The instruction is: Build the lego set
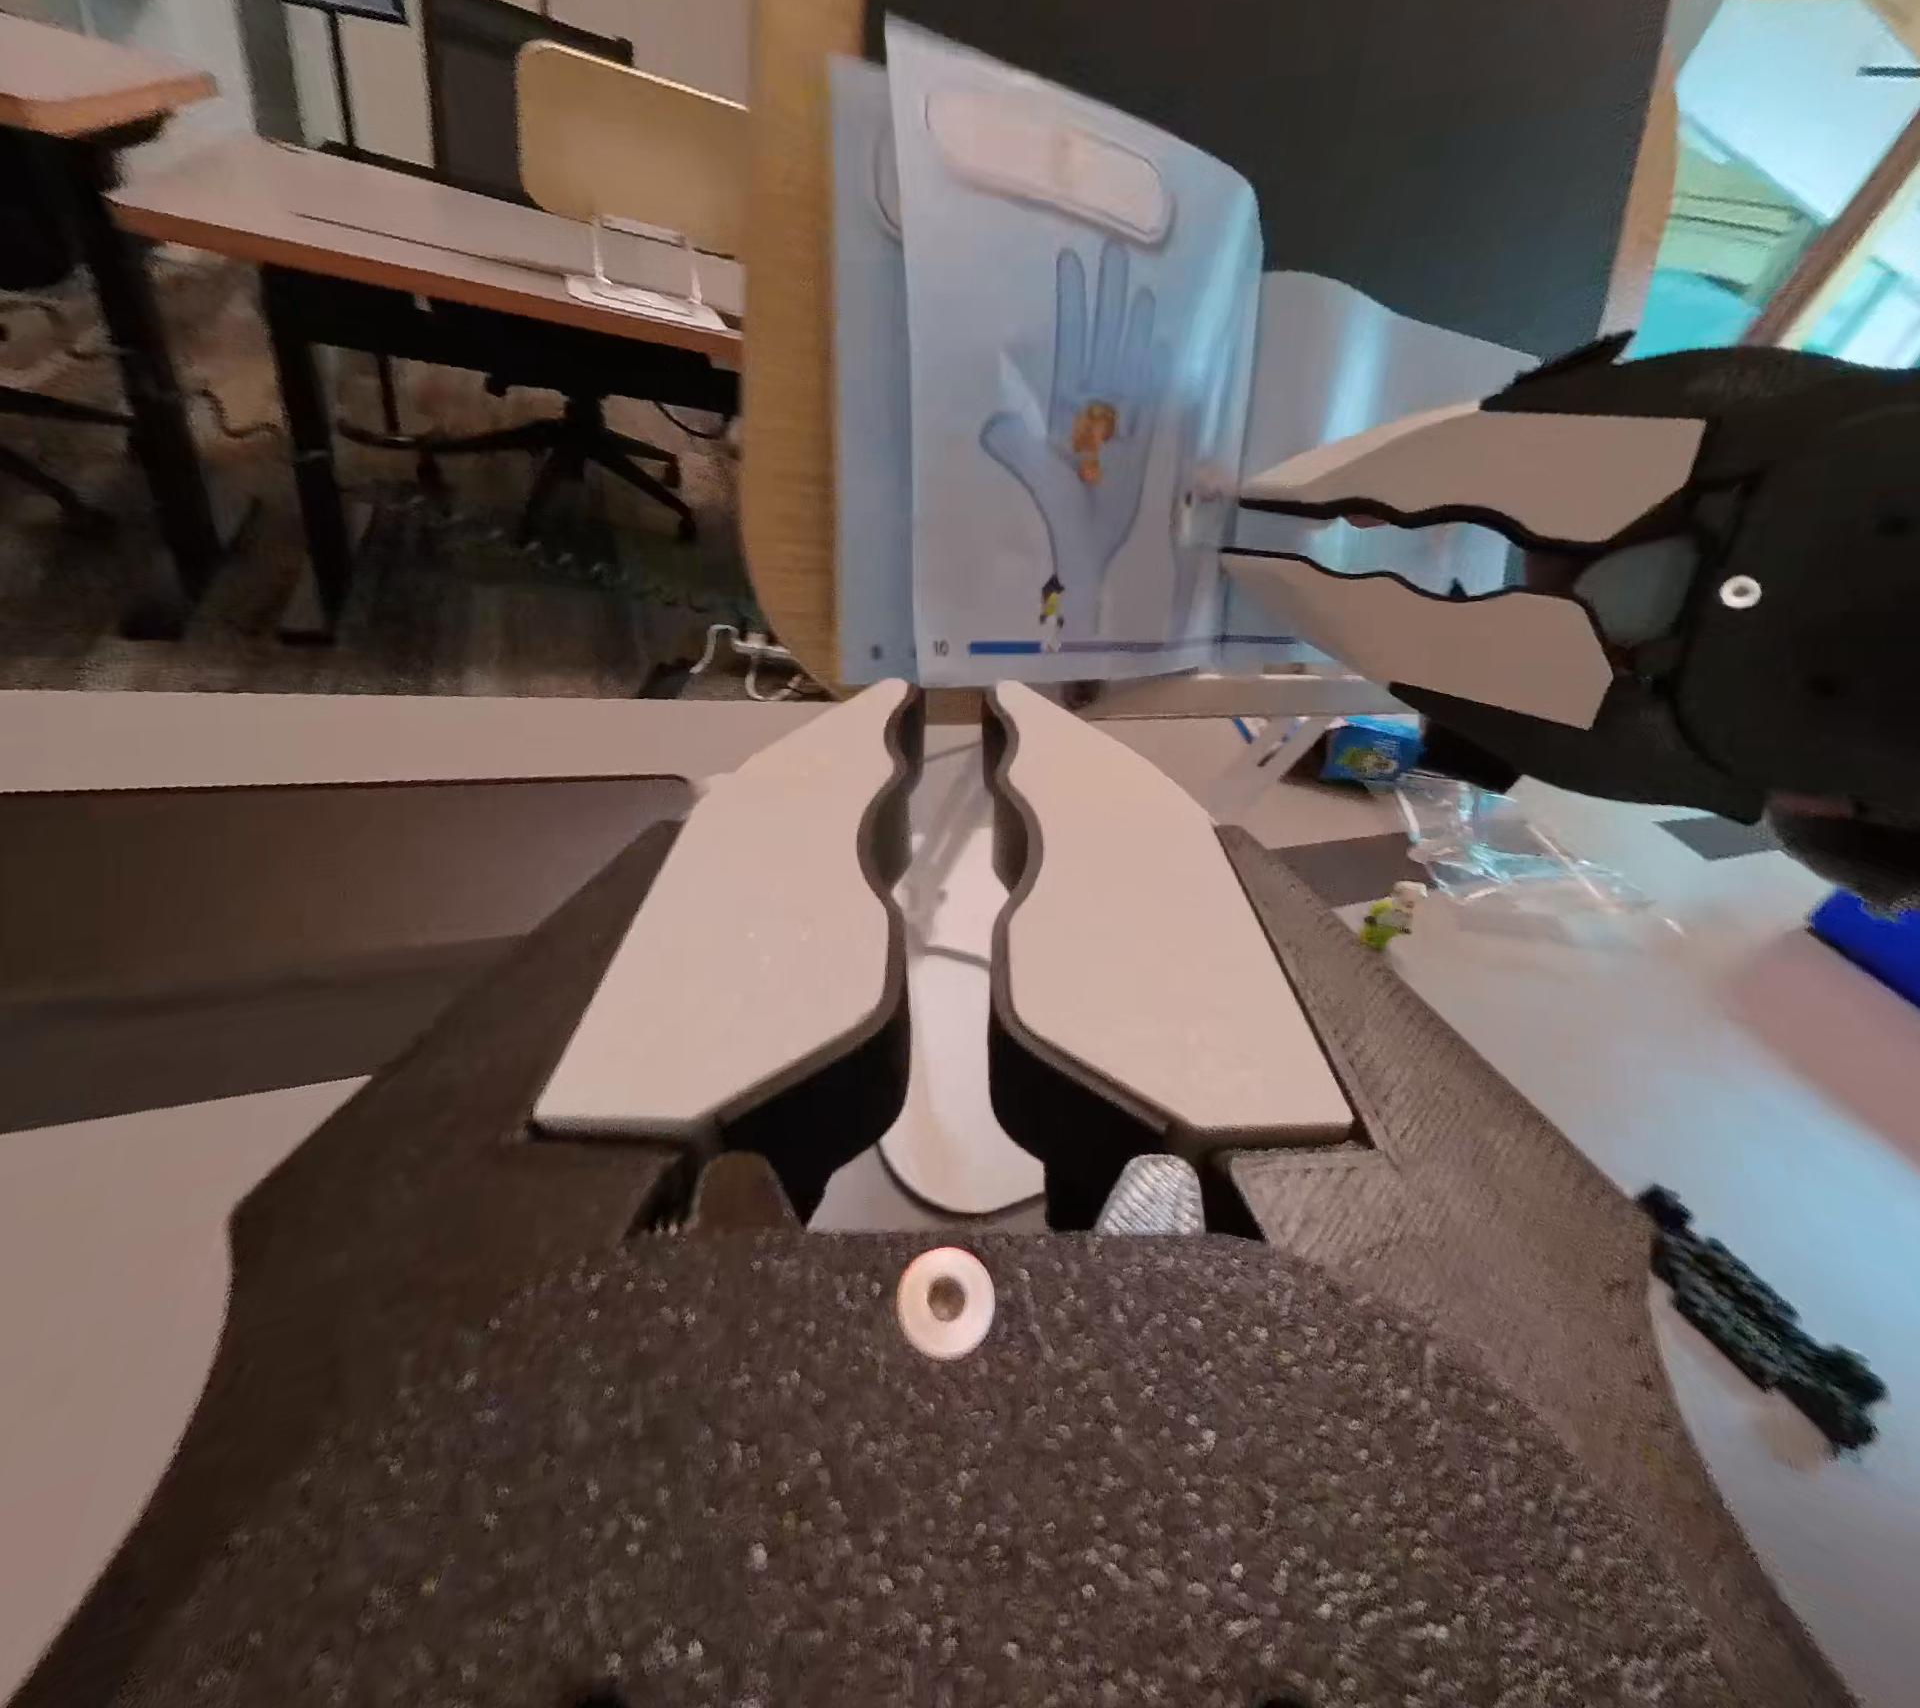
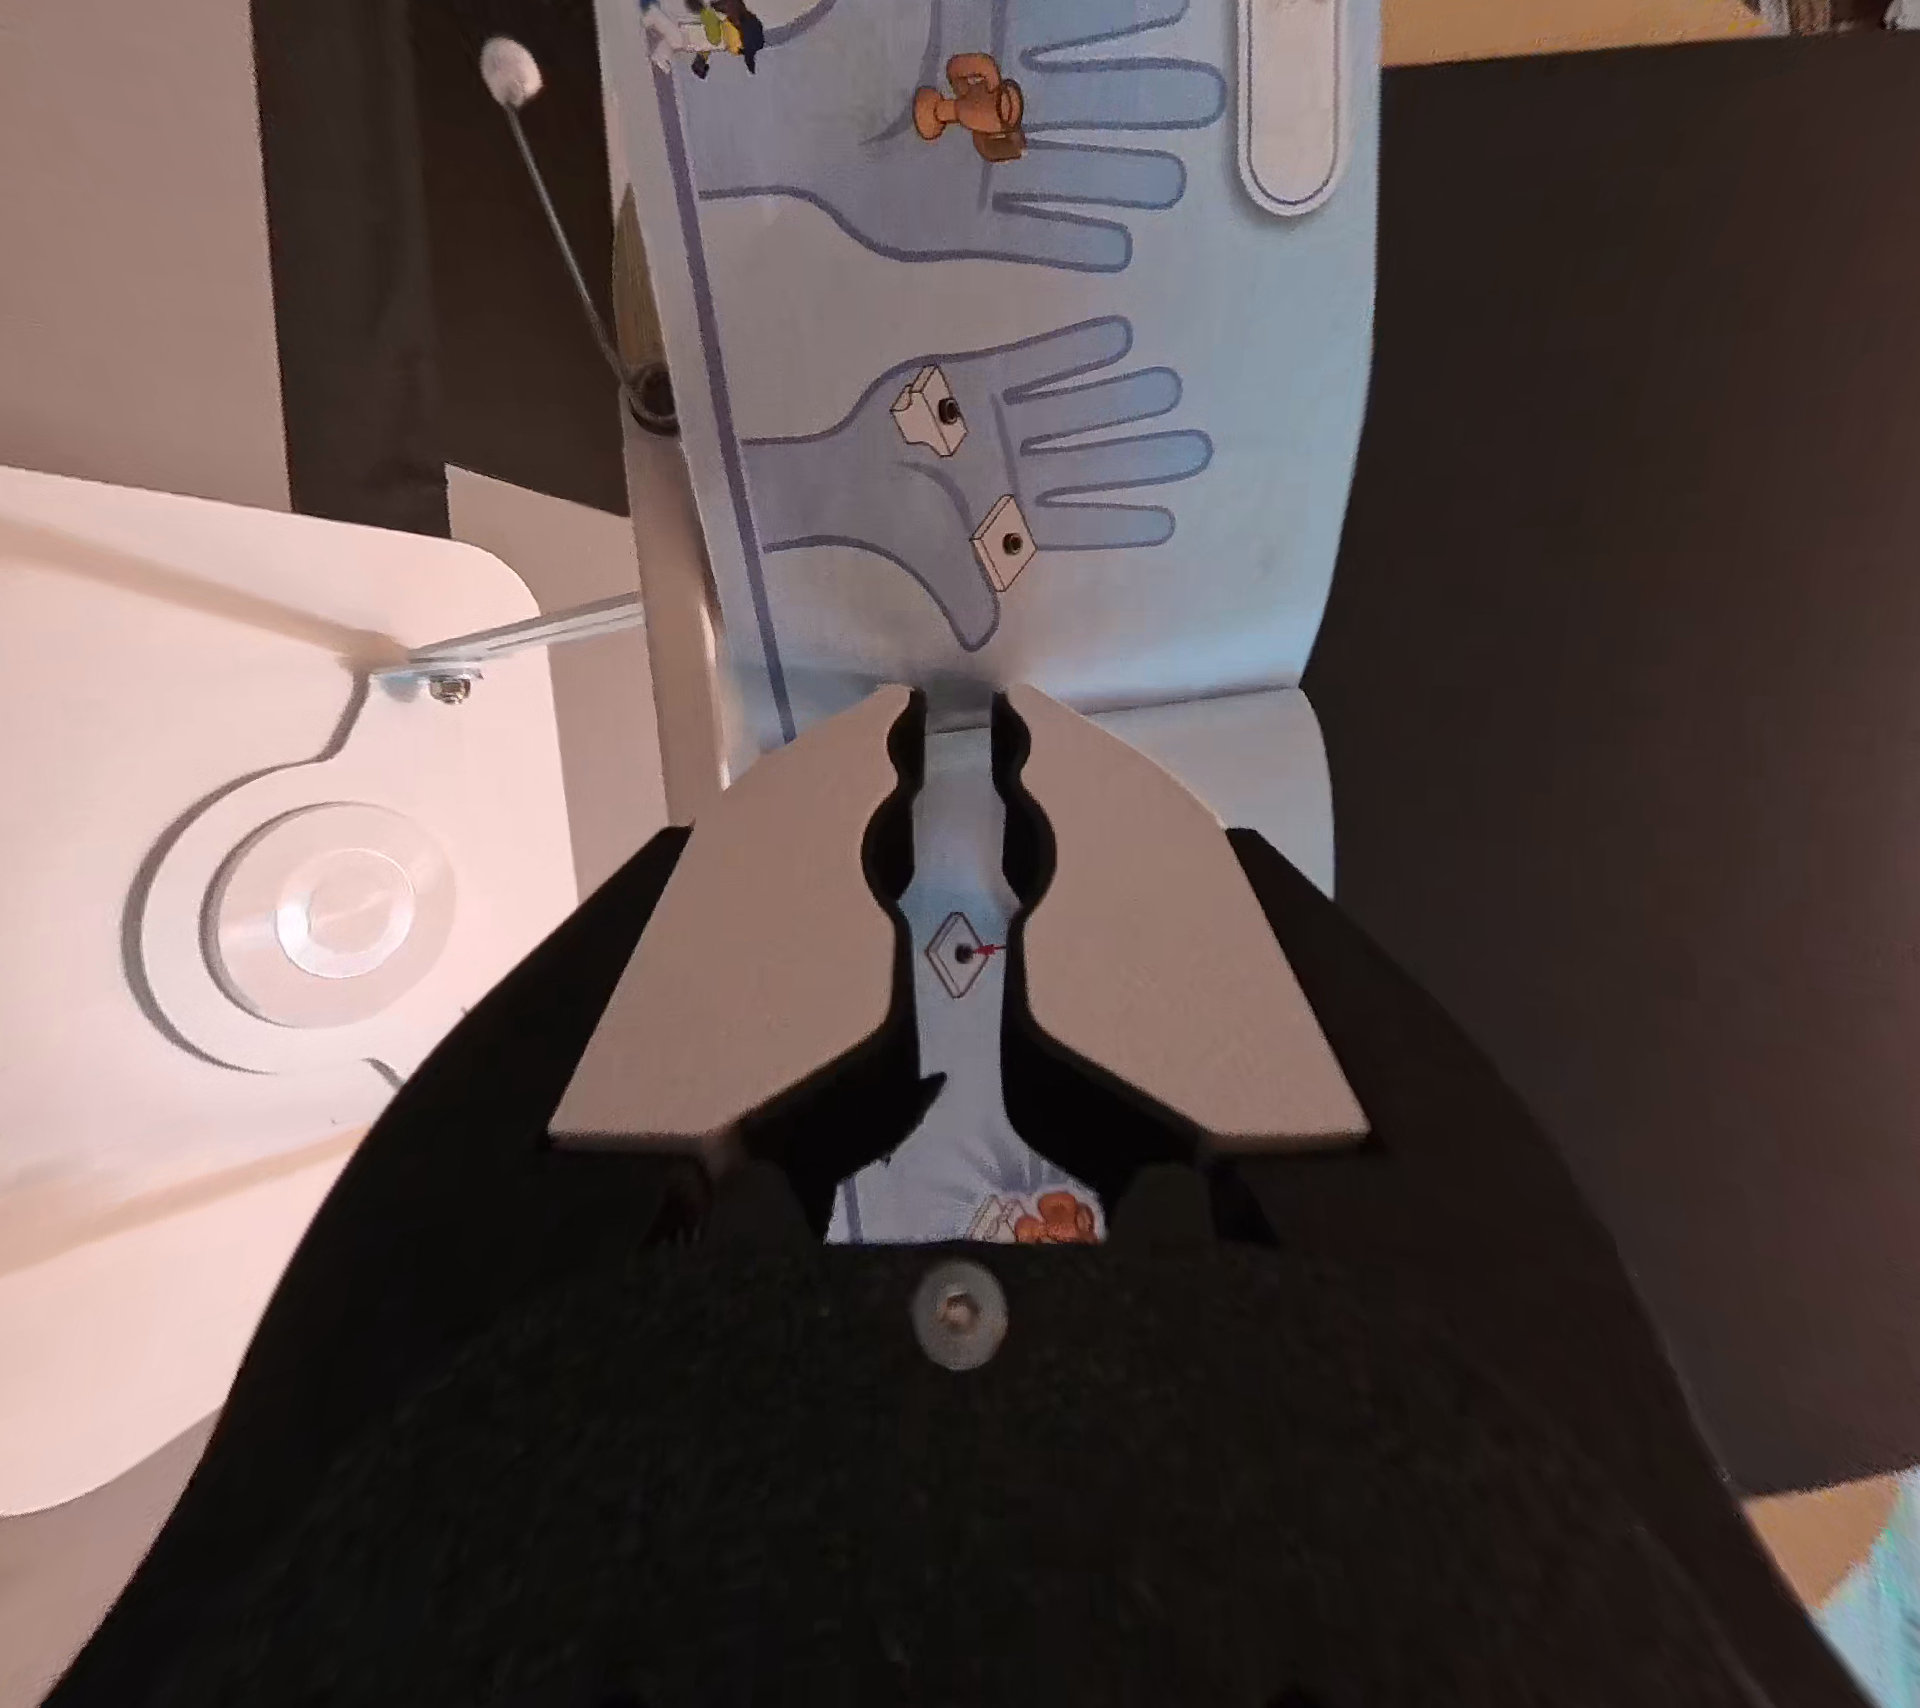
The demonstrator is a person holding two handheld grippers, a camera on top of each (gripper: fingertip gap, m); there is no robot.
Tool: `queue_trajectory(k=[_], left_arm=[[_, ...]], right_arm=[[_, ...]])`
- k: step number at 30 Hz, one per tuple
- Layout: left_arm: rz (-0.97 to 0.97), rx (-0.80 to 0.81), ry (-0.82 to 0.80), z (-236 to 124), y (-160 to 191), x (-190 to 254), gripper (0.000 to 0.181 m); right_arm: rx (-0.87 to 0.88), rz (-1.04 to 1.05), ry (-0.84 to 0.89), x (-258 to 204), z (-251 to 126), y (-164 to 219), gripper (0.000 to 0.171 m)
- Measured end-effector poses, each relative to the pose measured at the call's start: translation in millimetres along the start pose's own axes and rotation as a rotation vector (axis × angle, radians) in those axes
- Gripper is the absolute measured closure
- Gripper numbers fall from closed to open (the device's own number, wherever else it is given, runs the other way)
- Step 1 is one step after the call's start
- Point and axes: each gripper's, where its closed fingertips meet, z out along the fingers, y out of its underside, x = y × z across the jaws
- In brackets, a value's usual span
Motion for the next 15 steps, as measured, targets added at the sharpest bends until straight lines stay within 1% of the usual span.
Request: queue_trajectory(k=[2, 5, 6, 8, 9, 10, 12, 15], left_arm=[[0.034, 0.035, -0.043, -8.0, -12.4, -4.6, 0.173], [0.216, 0.133, -0.13, -20.4, -40.7, 1.4, 0.178], [0.259, 0.148, -0.135, -21.7, -46.4, 7.9, 0.179], [0.297, 0.166, -0.082, -18.3, -51.5, 28.0, 0.181], [0.322, 0.136, -0.033, -10.9, -46.9, 39.9, 0.181], [0.347, 0.065, 0.006, -0.1, -36.4, 48.2, 0.181], [0.388, -0.006, 0.051, 22.4, -23.0, 56.4, 0.181], [0.512, -0.117, 0.037, 52.3, -6.4, 49.6, 0.181]], right_arm=[[-0.053, -0.034, 0.021, -1.0, 0.9, 2.0, 0.163], [-0.119, -0.088, 0.06, -0.2, 0.2, 4.5, 0.165], [-0.134, -0.099, 0.068, -0.3, -0.2, 5.9, 0.166], [-0.157, -0.092, 0.068, -0.9, -1.2, 8.9, 0.169], [-0.163, -0.086, 0.067, -0.9, -1.6, 10.2, 0.17], [-0.169, -0.083, 0.066, -0.8, -2.2, 11.5, 0.17], [-0.188, -0.082, 0.064, -0.2, -4.1, 15.0, 0.17], [-0.227, -0.094, 0.061, 1.4, -9.7, 25.3, 0.17]])
